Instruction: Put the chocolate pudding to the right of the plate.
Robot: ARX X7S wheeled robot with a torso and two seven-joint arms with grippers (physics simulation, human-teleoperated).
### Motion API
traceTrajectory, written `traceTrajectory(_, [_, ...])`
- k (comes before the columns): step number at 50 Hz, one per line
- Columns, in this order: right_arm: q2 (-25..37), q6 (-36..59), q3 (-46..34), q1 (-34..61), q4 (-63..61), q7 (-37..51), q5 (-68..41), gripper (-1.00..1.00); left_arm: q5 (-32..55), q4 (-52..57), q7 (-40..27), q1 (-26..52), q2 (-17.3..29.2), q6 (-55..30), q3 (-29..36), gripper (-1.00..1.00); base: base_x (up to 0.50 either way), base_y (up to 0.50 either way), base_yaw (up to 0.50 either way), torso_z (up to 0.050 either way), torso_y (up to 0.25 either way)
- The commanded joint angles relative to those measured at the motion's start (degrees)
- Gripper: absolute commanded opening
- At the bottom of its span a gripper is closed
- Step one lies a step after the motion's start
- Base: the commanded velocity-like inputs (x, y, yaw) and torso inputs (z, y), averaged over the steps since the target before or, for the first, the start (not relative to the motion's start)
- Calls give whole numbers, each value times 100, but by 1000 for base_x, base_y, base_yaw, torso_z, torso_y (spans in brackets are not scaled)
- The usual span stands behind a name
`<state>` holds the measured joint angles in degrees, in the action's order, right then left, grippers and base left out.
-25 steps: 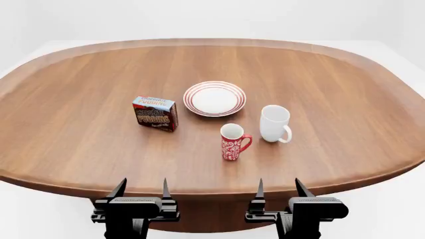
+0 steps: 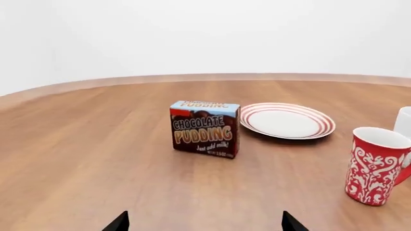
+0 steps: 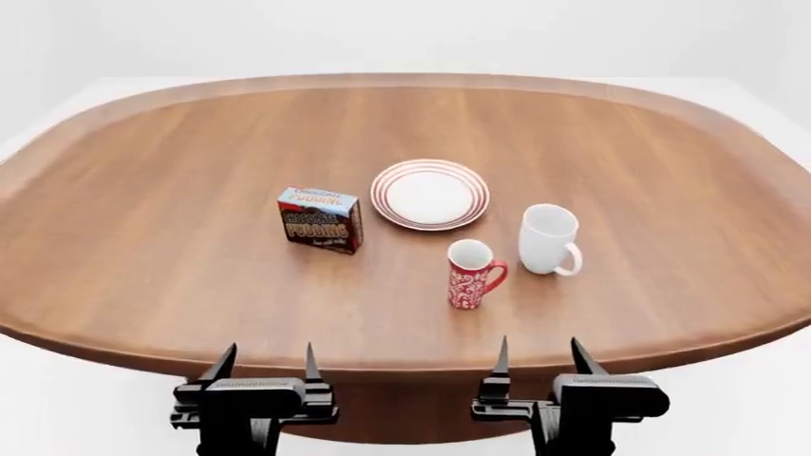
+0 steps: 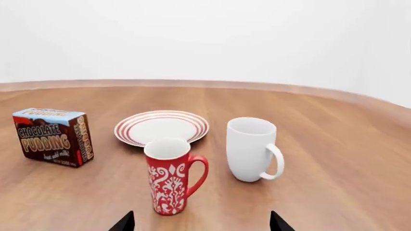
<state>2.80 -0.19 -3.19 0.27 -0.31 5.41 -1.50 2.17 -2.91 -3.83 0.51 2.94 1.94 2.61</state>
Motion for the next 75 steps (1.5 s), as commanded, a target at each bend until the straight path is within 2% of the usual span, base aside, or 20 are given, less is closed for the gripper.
traceTrajectory(1, [113,-115,-208,20,44,223,77,100,99,-49,-144,13,131,39,76,100,55,500,0,0,0])
traceTrajectory(19, [221,-213,-338,15,94,358,-64,100,207,-46,-305,3,250,62,183,100,54,500,0,0,0])
traceTrajectory(23, [232,6,-329,65,-29,346,-208,100,254,-2,-359,78,274,-116,188,100,56,443,0,0,0])
traceTrajectory(25, [270,328,-350,168,-273,433,-134,100,459,250,-272,178,325,-587,168,100,0,0,0,0,0])
traceTrajectory(27, [409,1709,-303,530,-1200,287,-449,100,618,1097,-294,432,470,-1613,132,100,0,0,0,0,0])
traceTrajectory(28, [511,2569,-231,902,-1832,272,-609,100,721,1734,-333,808,625,-2473,109,100,0,0,0,0,0])
traceTrajectory(31, [642,4178,29,1905,-2579,230,-1084,100,954,2640,-385,1684,872,-3985,-2,100,0,0,0,0,0])
traceTrajectory(33, [692,4133,76,2120,-2709,244,-1071,100,1090,2845,-350,1925,915,-4326,-53,100,0,0,0,0,0])
traceTrajectory(36, [790,4290,36,2361,-2838,331,-968,100,1013,2777,-398,2128,951,-4366,4,100,497,0,0,0,0])
traceTrajectory(41, [808,4322,24,2345,-2856,307,-1024,100,950,2662,-360,2011,977,-4099,105,100,500,0,0,0,0])
traceTrajectory(47, [866,4582,48,2465,-2977,314,-1103,100,989,2777,-374,2030,1031,-4162,55,100,500,0,0,0,0])
traceTrajectory(75, [975,4710,86,2552,-3046,328,-1278,100,992,2683,-440,2087,1126,-4050,83,100,500,0,0,0,1])
